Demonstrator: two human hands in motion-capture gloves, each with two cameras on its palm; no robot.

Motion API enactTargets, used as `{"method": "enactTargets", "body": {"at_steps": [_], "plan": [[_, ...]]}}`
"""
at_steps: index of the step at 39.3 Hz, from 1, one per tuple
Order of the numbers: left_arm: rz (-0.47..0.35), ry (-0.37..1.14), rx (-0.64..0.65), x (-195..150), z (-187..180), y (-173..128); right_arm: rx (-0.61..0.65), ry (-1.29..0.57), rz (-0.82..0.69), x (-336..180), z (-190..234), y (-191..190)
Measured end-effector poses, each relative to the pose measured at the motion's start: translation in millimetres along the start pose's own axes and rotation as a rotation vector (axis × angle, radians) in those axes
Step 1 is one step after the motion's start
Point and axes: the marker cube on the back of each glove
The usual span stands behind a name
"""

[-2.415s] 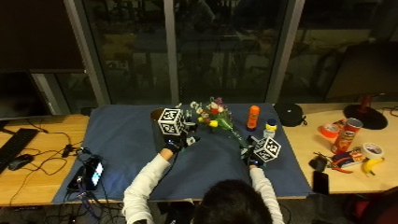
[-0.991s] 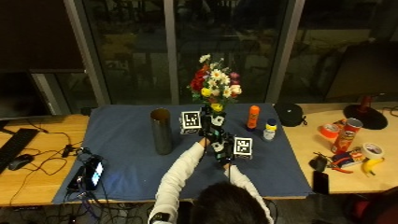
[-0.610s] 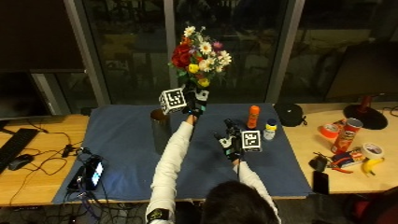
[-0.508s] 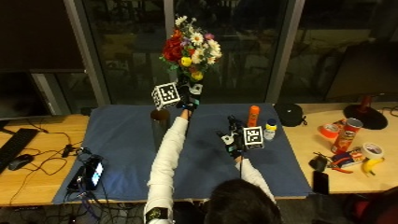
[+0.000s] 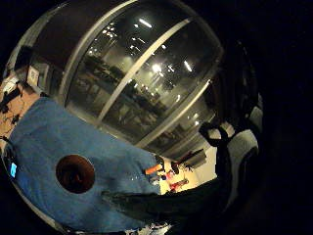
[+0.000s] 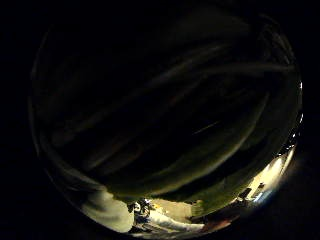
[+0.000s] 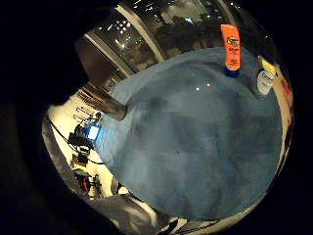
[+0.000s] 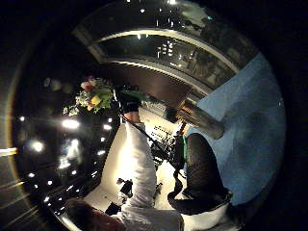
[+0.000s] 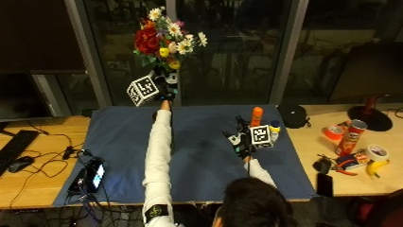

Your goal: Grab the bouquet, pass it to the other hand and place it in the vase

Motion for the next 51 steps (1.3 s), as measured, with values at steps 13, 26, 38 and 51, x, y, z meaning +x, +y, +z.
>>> {"method": "enactTargets", "body": {"at_steps": [13,26,38,51], "plan": [[-0.094,0.003,0.000,-52,-8,-4,-0.022,-0.051,0.068,2,10,-12],[-0.111,-0.009,-0.004,-84,-6,-1,-0.032,-0.012,0.244,-31,15,-14],[-0.348,-0.191,-0.638,-183,-37,78,-0.046,-0.028,0.280,-19,20,-13],[-0.380,-0.179,-0.784,-235,-142,199,-0.127,-0.071,0.362,29,20,4]]}}
